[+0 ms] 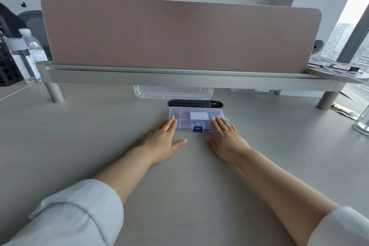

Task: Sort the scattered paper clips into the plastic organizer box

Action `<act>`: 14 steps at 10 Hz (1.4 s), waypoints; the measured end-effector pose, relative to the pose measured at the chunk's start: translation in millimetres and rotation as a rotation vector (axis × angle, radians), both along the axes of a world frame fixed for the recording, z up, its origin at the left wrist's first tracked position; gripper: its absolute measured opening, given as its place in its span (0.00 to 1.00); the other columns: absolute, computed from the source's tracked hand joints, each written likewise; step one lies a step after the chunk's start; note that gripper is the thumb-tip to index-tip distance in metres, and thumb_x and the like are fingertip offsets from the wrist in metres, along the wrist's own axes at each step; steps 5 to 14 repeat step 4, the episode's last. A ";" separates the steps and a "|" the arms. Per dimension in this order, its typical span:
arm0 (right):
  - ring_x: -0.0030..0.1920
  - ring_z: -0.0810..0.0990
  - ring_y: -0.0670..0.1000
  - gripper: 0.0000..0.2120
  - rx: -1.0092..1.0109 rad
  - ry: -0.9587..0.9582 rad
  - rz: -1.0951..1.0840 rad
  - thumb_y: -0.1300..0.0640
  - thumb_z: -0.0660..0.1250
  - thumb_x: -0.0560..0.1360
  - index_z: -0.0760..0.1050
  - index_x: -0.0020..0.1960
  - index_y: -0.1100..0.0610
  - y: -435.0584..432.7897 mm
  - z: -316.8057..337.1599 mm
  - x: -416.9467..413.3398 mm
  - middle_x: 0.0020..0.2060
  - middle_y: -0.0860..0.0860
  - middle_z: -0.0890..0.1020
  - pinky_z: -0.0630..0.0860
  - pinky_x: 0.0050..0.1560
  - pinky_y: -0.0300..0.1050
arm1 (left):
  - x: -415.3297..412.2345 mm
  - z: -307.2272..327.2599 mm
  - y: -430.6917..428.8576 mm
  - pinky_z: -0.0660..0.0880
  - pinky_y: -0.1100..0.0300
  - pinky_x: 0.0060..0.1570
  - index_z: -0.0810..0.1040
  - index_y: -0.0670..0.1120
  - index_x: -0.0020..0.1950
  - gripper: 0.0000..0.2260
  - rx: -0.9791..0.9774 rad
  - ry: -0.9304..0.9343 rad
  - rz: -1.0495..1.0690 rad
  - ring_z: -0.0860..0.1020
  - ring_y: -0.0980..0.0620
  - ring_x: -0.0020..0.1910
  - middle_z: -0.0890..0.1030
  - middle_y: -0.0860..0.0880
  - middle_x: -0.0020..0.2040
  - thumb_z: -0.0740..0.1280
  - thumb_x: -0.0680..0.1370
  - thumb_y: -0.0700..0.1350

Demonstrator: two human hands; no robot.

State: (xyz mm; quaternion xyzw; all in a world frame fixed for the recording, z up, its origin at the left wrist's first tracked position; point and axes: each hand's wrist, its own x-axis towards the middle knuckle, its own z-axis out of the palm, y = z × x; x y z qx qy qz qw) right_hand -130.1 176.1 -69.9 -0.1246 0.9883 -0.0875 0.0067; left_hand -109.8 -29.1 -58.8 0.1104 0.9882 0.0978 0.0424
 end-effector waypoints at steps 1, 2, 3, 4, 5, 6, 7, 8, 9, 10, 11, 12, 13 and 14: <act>0.77 0.40 0.50 0.31 -0.033 -0.003 0.002 0.46 0.50 0.79 0.41 0.76 0.57 -0.4 -0.8 -7.7 0.77 0.53 0.43 0.41 0.76 0.49 | -9.2 -2.4 0.9 0.51 0.55 0.75 0.41 0.46 0.76 0.32 0.041 0.006 0.010 0.46 0.54 0.77 0.39 0.51 0.77 0.50 0.79 0.60; 0.77 0.40 0.50 0.31 -0.056 0.008 0.002 0.46 0.50 0.79 0.42 0.76 0.57 1.3 -1.5 -14.4 0.77 0.53 0.43 0.42 0.76 0.49 | -14.8 -2.9 0.3 0.51 0.56 0.74 0.41 0.47 0.76 0.32 0.059 0.005 0.016 0.47 0.53 0.77 0.39 0.52 0.77 0.51 0.78 0.60; 0.77 0.40 0.50 0.32 -0.078 0.005 0.014 0.45 0.51 0.79 0.41 0.76 0.56 0.6 -4.3 -14.6 0.77 0.53 0.43 0.41 0.76 0.51 | -15.4 -6.2 0.2 0.52 0.56 0.74 0.42 0.47 0.76 0.32 0.080 0.024 0.021 0.49 0.53 0.77 0.40 0.52 0.78 0.52 0.78 0.60; 0.76 0.38 0.51 0.35 -0.147 0.130 0.013 0.45 0.56 0.78 0.42 0.76 0.56 4.1 2.4 -12.7 0.77 0.52 0.42 0.41 0.76 0.55 | -13.9 -3.9 -0.6 0.51 0.55 0.74 0.40 0.46 0.75 0.33 0.110 0.077 0.020 0.46 0.53 0.77 0.39 0.51 0.78 0.53 0.78 0.59; 0.76 0.38 0.51 0.35 -0.147 0.130 0.013 0.45 0.56 0.78 0.42 0.76 0.56 4.1 2.4 -12.7 0.77 0.52 0.42 0.41 0.76 0.55 | -13.9 -3.9 -0.6 0.51 0.55 0.74 0.40 0.46 0.75 0.33 0.110 0.077 0.020 0.46 0.53 0.77 0.39 0.51 0.78 0.53 0.78 0.59; 0.76 0.38 0.51 0.35 -0.147 0.130 0.013 0.45 0.56 0.78 0.42 0.76 0.56 4.1 2.4 -12.7 0.77 0.52 0.42 0.41 0.76 0.55 | -13.9 -3.9 -0.6 0.51 0.55 0.74 0.40 0.46 0.75 0.33 0.110 0.077 0.020 0.46 0.53 0.77 0.39 0.51 0.78 0.53 0.78 0.59; 0.76 0.38 0.51 0.35 -0.147 0.130 0.013 0.45 0.56 0.78 0.42 0.76 0.56 4.1 2.4 -12.7 0.77 0.52 0.42 0.41 0.76 0.55 | -13.9 -3.9 -0.6 0.51 0.55 0.74 0.40 0.46 0.75 0.33 0.110 0.077 0.020 0.46 0.53 0.77 0.39 0.51 0.78 0.53 0.78 0.59; 0.76 0.38 0.51 0.35 -0.147 0.130 0.013 0.45 0.56 0.78 0.42 0.76 0.56 4.1 2.4 -12.7 0.77 0.52 0.42 0.41 0.76 0.55 | -13.9 -3.9 -0.6 0.51 0.55 0.74 0.40 0.46 0.75 0.33 0.110 0.077 0.020 0.46 0.53 0.77 0.39 0.51 0.78 0.53 0.78 0.59; 0.76 0.38 0.51 0.35 -0.147 0.130 0.013 0.45 0.56 0.78 0.42 0.76 0.56 4.1 2.4 -12.7 0.77 0.52 0.42 0.41 0.76 0.55 | -13.9 -3.9 -0.6 0.51 0.55 0.74 0.40 0.46 0.75 0.33 0.110 0.077 0.020 0.46 0.53 0.77 0.39 0.51 0.78 0.53 0.78 0.59; 0.76 0.38 0.51 0.35 -0.147 0.130 0.013 0.45 0.56 0.78 0.42 0.76 0.56 4.1 2.4 -12.7 0.77 0.52 0.42 0.41 0.76 0.55 | -13.9 -3.9 -0.6 0.51 0.55 0.74 0.40 0.46 0.75 0.33 0.110 0.077 0.020 0.46 0.53 0.77 0.39 0.51 0.78 0.53 0.78 0.59; 0.76 0.38 0.51 0.35 -0.147 0.130 0.013 0.45 0.56 0.78 0.42 0.76 0.56 4.1 2.4 -12.7 0.77 0.52 0.42 0.41 0.76 0.55 | -13.9 -3.9 -0.6 0.51 0.55 0.74 0.40 0.46 0.75 0.33 0.110 0.077 0.020 0.46 0.53 0.77 0.39 0.51 0.78 0.53 0.78 0.59; 0.76 0.38 0.51 0.35 -0.147 0.130 0.013 0.45 0.56 0.78 0.42 0.76 0.56 4.1 2.4 -12.7 0.77 0.52 0.42 0.41 0.76 0.55 | -13.9 -3.9 -0.6 0.51 0.55 0.74 0.40 0.46 0.75 0.33 0.110 0.077 0.020 0.46 0.53 0.77 0.39 0.51 0.78 0.53 0.78 0.59; 0.76 0.38 0.51 0.35 -0.147 0.130 0.013 0.45 0.56 0.78 0.42 0.76 0.56 4.1 2.4 -12.7 0.77 0.52 0.42 0.41 0.76 0.55 | -13.9 -3.9 -0.6 0.51 0.55 0.74 0.40 0.46 0.75 0.33 0.110 0.077 0.020 0.46 0.53 0.77 0.39 0.51 0.78 0.53 0.78 0.59; 0.76 0.38 0.51 0.35 -0.147 0.130 0.013 0.45 0.56 0.78 0.42 0.76 0.56 4.1 2.4 -12.7 0.77 0.52 0.42 0.41 0.76 0.55 | -13.9 -3.9 -0.6 0.51 0.55 0.74 0.40 0.46 0.75 0.33 0.110 0.077 0.020 0.46 0.53 0.77 0.39 0.51 0.78 0.53 0.78 0.59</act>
